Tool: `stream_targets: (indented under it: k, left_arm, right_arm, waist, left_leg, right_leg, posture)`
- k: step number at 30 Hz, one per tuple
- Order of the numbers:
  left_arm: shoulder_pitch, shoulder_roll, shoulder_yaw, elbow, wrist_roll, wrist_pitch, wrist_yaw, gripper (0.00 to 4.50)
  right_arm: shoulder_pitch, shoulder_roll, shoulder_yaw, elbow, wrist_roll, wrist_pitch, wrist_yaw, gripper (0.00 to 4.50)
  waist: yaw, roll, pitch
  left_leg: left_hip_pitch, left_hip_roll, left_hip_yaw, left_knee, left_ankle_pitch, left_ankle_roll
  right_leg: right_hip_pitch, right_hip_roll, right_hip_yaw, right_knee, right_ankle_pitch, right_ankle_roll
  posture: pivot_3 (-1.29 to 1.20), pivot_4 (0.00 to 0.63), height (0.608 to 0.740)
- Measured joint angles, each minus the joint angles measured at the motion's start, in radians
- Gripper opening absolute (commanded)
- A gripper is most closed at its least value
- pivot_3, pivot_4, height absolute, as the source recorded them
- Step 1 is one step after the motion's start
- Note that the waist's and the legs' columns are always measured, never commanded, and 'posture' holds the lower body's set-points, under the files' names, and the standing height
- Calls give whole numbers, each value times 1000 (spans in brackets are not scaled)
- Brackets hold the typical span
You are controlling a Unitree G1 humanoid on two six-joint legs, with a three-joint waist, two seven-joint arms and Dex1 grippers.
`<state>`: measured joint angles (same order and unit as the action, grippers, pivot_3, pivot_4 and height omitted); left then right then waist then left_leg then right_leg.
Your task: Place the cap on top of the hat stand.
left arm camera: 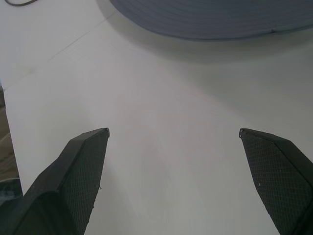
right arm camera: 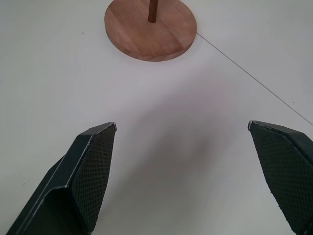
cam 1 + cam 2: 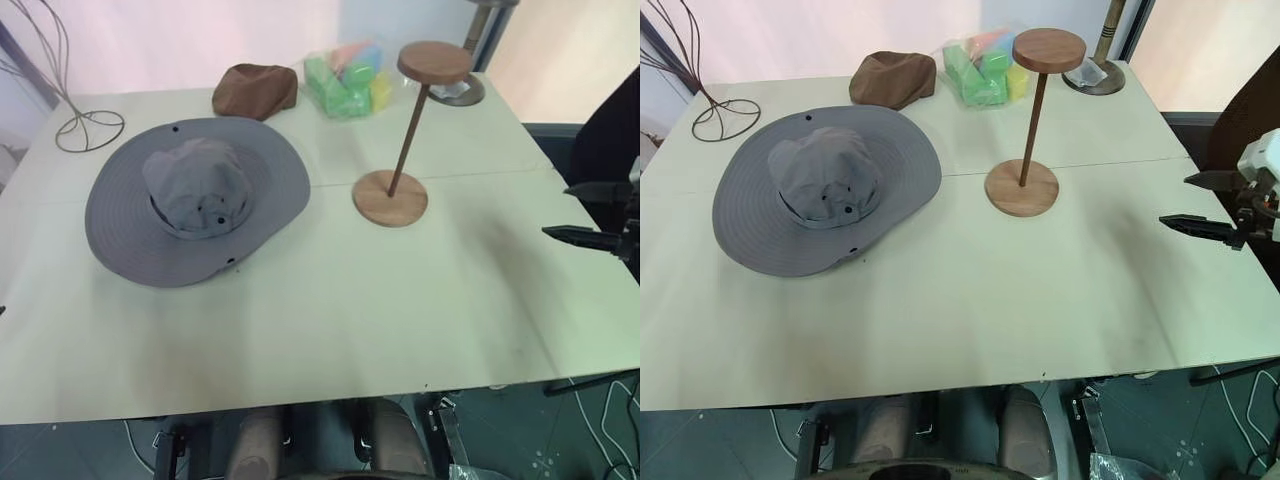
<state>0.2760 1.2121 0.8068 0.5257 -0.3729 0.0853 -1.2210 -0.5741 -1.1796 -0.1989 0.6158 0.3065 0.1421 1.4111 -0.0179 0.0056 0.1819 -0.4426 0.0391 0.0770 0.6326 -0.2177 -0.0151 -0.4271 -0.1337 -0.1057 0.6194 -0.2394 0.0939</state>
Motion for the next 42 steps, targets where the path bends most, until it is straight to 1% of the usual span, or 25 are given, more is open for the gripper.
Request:
stream_targets:
  k: [10, 16, 18, 20, 22, 26, 29, 32, 35, 37, 39, 40, 42]
  left_arm:
    - [-30, 0, 0, 3, 6, -2, 15, 4500]
    - [-86, 2, -8, 1, 7, 17, 2, 4500]
    - [-125, 6, -35, -39, 6, 18, -9, 4500]
    - [-162, 21, -68, -117, -3, 25, -31, 4500]
    - [-199, 44, -112, -231, -12, 37, -60, 4500]
    - [-228, 64, -205, -427, -16, 24, -120, 4500]
    - [-205, 75, -292, -500, 29, -68, -190, 4500]
    - [-211, 99, -374, -485, 94, -187, -237, 4500]
    - [-277, 99, -475, -426, 166, -302, -232, 4500]
    - [-374, 53, -552, -368, 232, -380, -177, 4500]
    - [-452, -15, -623, -315, 303, -451, -104, 4500]
    - [-470, -42, -653, -290, 331, -485, -73, 4500]
    - [-501, -89, -704, -239, 389, -540, -7, 4500]
  right_arm:
    - [-37, 15, 0, 29, -9, -21, 0, 4429]
    - [-58, 22, 0, 46, -17, -17, -13, 4429]
    - [-55, 22, 2, 28, -18, -16, -7, 4429]
    - [-49, 22, 7, -28, -13, 3, 0, 4429]
    - [-24, 22, 2, -148, 27, 60, 14, 4429]
    - [117, 16, -53, -467, 159, 239, 41, 4429]
    - [215, 5, -119, -668, 266, 379, 44, 4429]
    - [236, -8, -175, -796, 343, 469, 23, 4429]
    - [228, -11, -211, -905, 432, 553, -20, 4429]
    - [217, -14, -220, -957, 485, 607, -54, 4429]
    - [214, -17, -232, -996, 516, 637, -81, 4429]
    - [214, -17, -237, -1008, 527, 647, -92, 4429]
    - [215, -18, -246, -1016, 541, 660, -111, 4429]
  waist:
    - [1, 0, 0]
    - [0, 0, 0]
    - [4, -1, 0]
    - [6, -1, 0]
    - [6, -1, 0]
    - [6, -1, 0]
    - [3, -1, 0]
    - [5, -1, 0]
    - [7, -1, 0]
    - [13, -1, 0]
    - [22, -1, 0]
    - [24, -2, 0]
    - [28, -3, 0]
  left_leg:
    - [0, 3, 3, 0, 0, 0]
    - [0, 3, 4, 1, 1, -1]
    - [0, 3, 4, 1, 1, -1]
    - [0, 3, 5, 2, 1, -1]
    - [0, 4, 5, 3, 1, -1]
    - [0, 4, 5, 3, 1, -1]
    - [0, 5, 6, 4, 1, -1]
    - [0, 8, 5, 6, 1, -2]
    - [0, 9, 5, 7, 1, -2]
    - [-1, 9, 4, 8, 1, -1]
    - [-2, 9, 5, 10, 0, 0]
    - [-3, 9, 5, 11, 0, 0]
    - [-3, 9, 6, 13, 0, 1]
  right_leg:
    - [1, 2, 1, 1, 1, -1]
    - [0, 2, 1, 3, 1, -1]
    - [0, 2, 1, 4, 1, -1]
    - [0, 2, 1, 6, 1, -1]
    - [0, 2, 1, 7, 1, -1]
    - [0, 2, 2, 10, 1, -1]
    - [-1, 3, 2, 11, 1, -1]
    - [-1, 6, 2, 11, 1, -1]
    - [-1, 6, 3, 10, -1, -5]
    - [0, 5, 3, 10, -1, -5]
    - [0, 6, 4, 10, 0, -5]
    - [0, 6, 4, 11, 1, -2]
    - [0, 6, 4, 11, 1, -2]
  posture:
    - [0, 150, 740]
    - [0, 150, 740]
    - [0, 150, 740]
    - [0, 150, 740]
    - [0, 150, 740]
    - [0, 150, 740]
    - [0, 150, 740]
    - [0, 150, 740]
    - [0, 150, 740]
    - [0, 150, 740]
    - [0, 150, 740]
    - [0, 150, 740]
    - [0, 150, 740]
